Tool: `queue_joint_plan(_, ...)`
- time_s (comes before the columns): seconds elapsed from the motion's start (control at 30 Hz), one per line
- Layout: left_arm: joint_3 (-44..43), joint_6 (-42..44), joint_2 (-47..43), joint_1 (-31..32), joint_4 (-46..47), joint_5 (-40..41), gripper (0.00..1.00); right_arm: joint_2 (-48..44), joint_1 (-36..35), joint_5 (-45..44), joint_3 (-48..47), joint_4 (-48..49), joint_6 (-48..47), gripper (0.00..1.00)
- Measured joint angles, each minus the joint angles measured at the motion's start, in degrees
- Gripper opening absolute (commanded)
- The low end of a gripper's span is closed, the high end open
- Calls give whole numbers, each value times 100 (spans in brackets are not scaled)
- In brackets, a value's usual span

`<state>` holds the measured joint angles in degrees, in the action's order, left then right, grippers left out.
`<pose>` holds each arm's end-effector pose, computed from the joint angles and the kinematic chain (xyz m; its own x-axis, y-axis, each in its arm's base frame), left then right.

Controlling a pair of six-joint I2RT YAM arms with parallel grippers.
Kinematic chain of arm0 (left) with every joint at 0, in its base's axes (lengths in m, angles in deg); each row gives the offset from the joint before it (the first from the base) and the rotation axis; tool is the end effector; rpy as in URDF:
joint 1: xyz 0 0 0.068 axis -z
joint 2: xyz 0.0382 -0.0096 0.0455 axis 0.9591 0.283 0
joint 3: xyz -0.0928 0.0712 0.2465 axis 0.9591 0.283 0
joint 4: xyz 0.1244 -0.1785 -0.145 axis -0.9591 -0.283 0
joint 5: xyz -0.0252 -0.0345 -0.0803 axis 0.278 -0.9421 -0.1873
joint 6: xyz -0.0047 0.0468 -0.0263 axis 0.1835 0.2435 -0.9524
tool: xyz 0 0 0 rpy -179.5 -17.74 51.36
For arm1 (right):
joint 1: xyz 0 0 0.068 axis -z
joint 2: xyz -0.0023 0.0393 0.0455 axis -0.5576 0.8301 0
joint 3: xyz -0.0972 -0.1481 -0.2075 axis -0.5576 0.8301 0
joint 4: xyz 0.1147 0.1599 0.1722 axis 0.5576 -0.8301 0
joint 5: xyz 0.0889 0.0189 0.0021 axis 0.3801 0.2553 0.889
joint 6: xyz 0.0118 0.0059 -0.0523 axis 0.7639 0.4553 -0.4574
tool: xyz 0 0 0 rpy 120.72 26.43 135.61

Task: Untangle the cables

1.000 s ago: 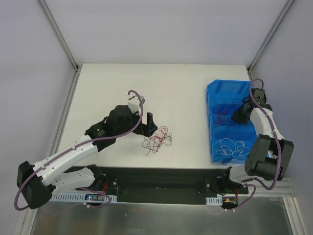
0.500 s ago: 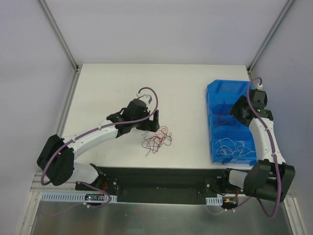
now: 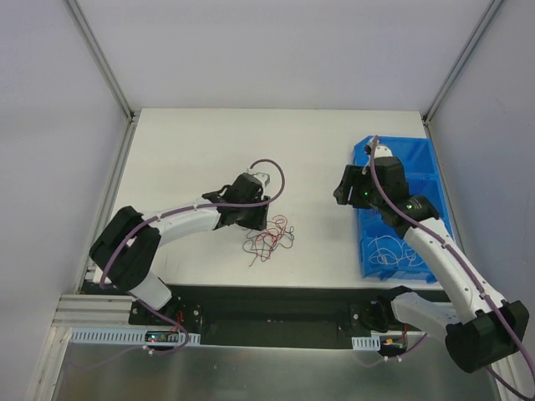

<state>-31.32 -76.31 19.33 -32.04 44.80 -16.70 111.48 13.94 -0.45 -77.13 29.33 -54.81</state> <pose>0.2410 -0.2155 0.2024 -0.7442 0.1449 -0.6521 0.4327 0.8483 -0.3053 0.2156 0.0763 0.3210 -0.5325 -0.0718 -0.8434 -0.2369 0.9692 0.0671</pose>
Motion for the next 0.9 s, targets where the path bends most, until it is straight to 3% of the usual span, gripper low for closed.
queue_joint_plan(0.13,-15,118,238,0,2,7,0,109,-619,367,15,254,20,65)
queue_joint_plan(0.33,4,236,-79,0,-35,101,0,634,-1349,872,260,754,55,66)
queue_joint_plan(0.5,164,330,-1613,-4,-155,315,0,1084,-1650,1685,562,1440,264,66)
queue_joint_plan(0.67,92,535,-3359,-37,-153,457,0,1644,-1958,2234,614,2393,789,58)
queue_joint_plan(0.9,-566,675,-4083,-37,-302,319,0,2385,-2210,2514,651,3121,1298,59)
